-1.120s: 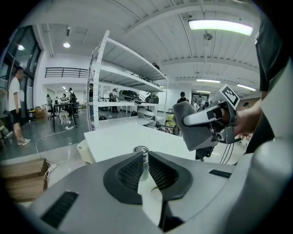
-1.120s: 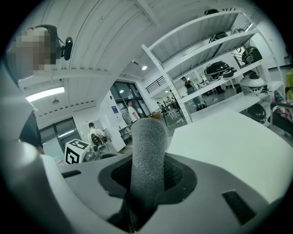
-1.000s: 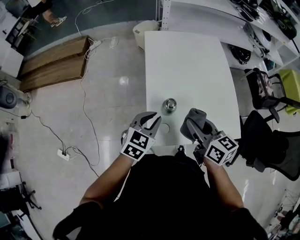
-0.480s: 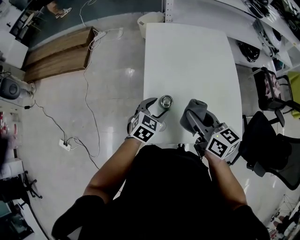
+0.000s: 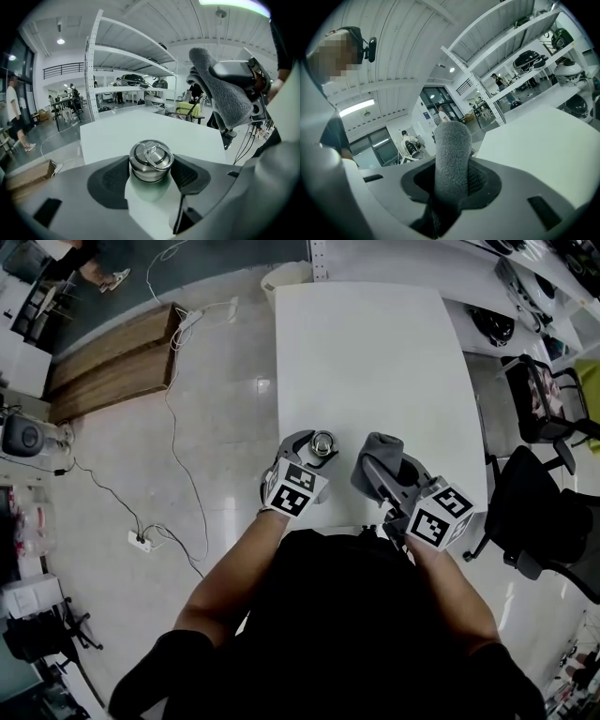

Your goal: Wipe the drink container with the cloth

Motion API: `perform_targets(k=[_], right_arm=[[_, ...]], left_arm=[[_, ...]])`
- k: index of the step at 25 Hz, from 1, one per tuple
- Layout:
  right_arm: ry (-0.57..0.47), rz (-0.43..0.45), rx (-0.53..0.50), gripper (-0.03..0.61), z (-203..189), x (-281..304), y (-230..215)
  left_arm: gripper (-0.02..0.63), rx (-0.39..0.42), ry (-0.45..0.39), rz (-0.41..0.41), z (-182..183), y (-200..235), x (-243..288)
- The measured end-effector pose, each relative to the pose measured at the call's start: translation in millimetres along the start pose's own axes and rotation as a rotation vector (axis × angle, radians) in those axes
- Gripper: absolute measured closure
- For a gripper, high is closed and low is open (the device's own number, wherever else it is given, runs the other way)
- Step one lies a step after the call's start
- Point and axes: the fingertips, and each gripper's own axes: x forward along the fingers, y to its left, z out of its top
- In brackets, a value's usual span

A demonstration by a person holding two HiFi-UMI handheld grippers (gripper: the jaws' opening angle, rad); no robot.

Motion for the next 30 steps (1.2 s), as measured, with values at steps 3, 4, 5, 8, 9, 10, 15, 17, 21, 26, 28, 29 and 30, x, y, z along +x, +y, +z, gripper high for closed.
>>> perform_targets(k=[3,4,5,8,9,10,15,17,21,26,28,29,30], right_arm=[[-0.016,0.022,0.000,0.471,1.4,9.0,0.3],[-0.017,0.024,-0.012,0.471,1.9,13.5,0.0],[-0.016,0.024,-0.027,0.471,2.3,18.6,-0.3],[-0.007,0.038,-0.067,0.471,5.0,36.7,-0.1],[-0.005,0.047,-0.078,0.471,6.8,43.4,0.7],[-0.001,0.058,-0.087,0.471,8.8,50.5,2.1],[0.050,0.116,-0.161,0.471,11.4,92.7,18.6],[0.077,0.137,-0.199,0.471,9.6,107.5,23.9],[0.128,0.153,-0.245,0.471,-0.2,121.6,26.7],[0.185,0.119,-0.316,0.471,-16.3,125.9,11.9],[0.196,0.101,-0.324,0.471,-19.6,126.0,3.7],[0.197,0.094,-0.321,0.470,-20.5,125.8,0.1],[0.198,0.088,-0.317,0.471,-20.9,125.4,-3.4]], left_arm=[[0.341,0.008,-0.008,-0.004,0.1,-0.3,2.0],[0.341,0.009,-0.015,-0.005,0.5,-0.5,2.2],[0.341,0.010,-0.022,-0.007,0.7,-0.7,2.4],[0.342,0.009,-0.035,-0.014,-0.3,-1.6,3.3],[0.342,0.011,-0.035,-0.017,-0.5,-1.8,3.7],[0.342,0.012,-0.034,-0.020,-0.5,-2.0,4.2],[0.343,0.021,-0.029,-0.037,-0.8,-1.1,3.8],[0.342,0.023,-0.030,-0.039,-0.9,-0.3,4.7],[0.342,0.018,-0.023,-0.042,-1.5,-2.9,6.1],[0.344,0.018,-0.018,-0.038,-0.8,-2.2,6.8],[0.344,0.015,-0.012,-0.035,-0.9,-2.0,5.5],[0.344,0.013,-0.009,-0.033,-1.8,-1.8,5.1],[0.344,0.011,-0.006,-0.032,-2.7,-1.5,4.9]])
